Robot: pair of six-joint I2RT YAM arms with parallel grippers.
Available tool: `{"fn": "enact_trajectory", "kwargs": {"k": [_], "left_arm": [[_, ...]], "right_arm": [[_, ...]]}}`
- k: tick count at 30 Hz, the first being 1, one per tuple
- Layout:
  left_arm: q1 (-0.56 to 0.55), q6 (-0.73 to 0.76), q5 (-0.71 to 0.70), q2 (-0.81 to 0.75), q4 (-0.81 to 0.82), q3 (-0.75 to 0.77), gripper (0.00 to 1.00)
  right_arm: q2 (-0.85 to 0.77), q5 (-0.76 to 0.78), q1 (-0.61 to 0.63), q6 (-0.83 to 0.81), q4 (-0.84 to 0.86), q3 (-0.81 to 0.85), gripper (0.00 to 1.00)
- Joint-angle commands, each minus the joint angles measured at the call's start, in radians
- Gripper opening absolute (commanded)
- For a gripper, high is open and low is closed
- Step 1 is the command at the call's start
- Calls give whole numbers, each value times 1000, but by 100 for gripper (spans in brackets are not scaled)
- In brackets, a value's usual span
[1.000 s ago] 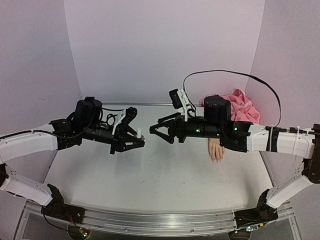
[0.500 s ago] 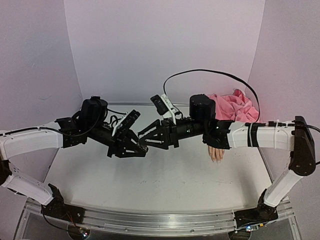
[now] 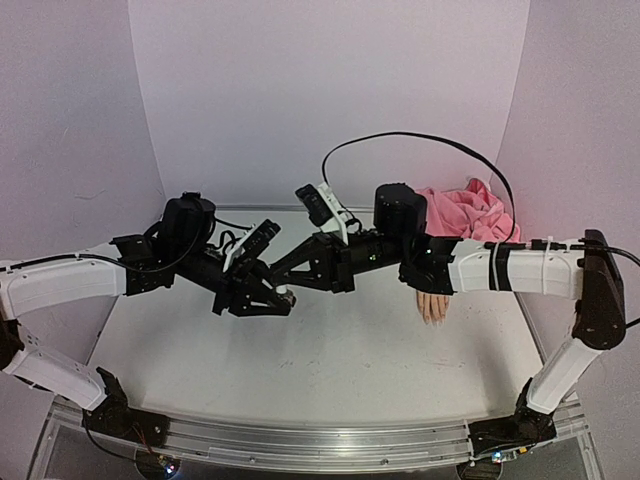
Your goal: Paint the nails
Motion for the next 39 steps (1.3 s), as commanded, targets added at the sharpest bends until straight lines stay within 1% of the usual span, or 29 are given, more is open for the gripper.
{"fn": "enact_trajectory", "kwargs": {"k": [1, 3, 4, 5, 7, 9, 10, 11, 12, 13, 15, 18, 21, 23, 25, 26, 28, 29, 30, 31, 32, 34, 37, 39], "left_arm": [[0, 27, -175, -38, 49, 45, 0], [1, 48, -315, -63, 48, 28, 0], [0, 58, -402, -73, 48, 23, 0], [0, 64, -502, -80, 48, 16, 0], [0, 86, -667, -89, 48, 9, 0], [0, 92, -812, -95, 48, 4, 0], [0, 97, -867, -99, 48, 1, 0], [0, 101, -905, -104, 48, -2, 0], [0, 104, -929, -110, 49, -7, 0], [0, 106, -945, -115, 49, -10, 0], [0, 110, -950, -119, 49, -12, 0], [0, 108, -937, -113, 49, -11, 0], [0, 108, -911, -109, 49, -10, 0], [0, 107, -887, -108, 49, -9, 0], [0, 107, -846, -105, 49, -7, 0], [0, 104, -814, -105, 49, -6, 0], [0, 104, -708, -105, 49, -5, 0], [0, 104, -635, -105, 50, -2, 0], [0, 104, -528, -104, 49, 1, 0], [0, 100, -440, -98, 49, 7, 0], [0, 94, -365, -90, 49, 10, 0], [0, 73, -218, -67, 48, 25, 0], [0, 44, -17, -26, 48, 46, 0], [-1, 21, 65, -1, 47, 61, 0]], "right_arm": [[-30, 30, 13, -8, 15, -3, 0], [-49, 106, 16, -28, -22, -24, 0], [-60, 168, 21, -44, -57, -30, 0], [-69, 271, 34, -65, -104, -31, 0], [-85, 537, 73, -115, -214, -20, 0], [-80, 923, 145, -130, -296, 5, 0], [-65, 1161, 189, -123, -340, 30, 0], [-40, 1357, 233, -101, -387, 59, 0], [-14, 1499, 264, -73, -423, 84, 0], [8, 1597, 288, -46, -449, 105, 0], [38, 1653, 314, -15, -455, 137, 0], [57, 1573, 317, -16, -435, 163, 0], [3, 1498, 313, -48, -387, 134, 1], [-53, 1432, 293, -59, -355, 100, 14], [-119, 1316, 255, -62, -316, 53, 29], [-150, 1223, 224, -65, -295, 25, 38], [-209, 948, 155, -101, -243, -48, 55], [-232, 810, 122, -123, -226, -76, 63], [-251, 669, 95, -144, -213, -102, 71], [-268, 609, 70, -150, -202, -123, 77], [-278, 546, 52, -154, -195, -137, 80], [-287, 433, 35, -163, -191, -145, 82], [-276, 342, 30, -175, -181, -142, 82], [-255, 292, 30, -173, -171, -126, 80]]}}
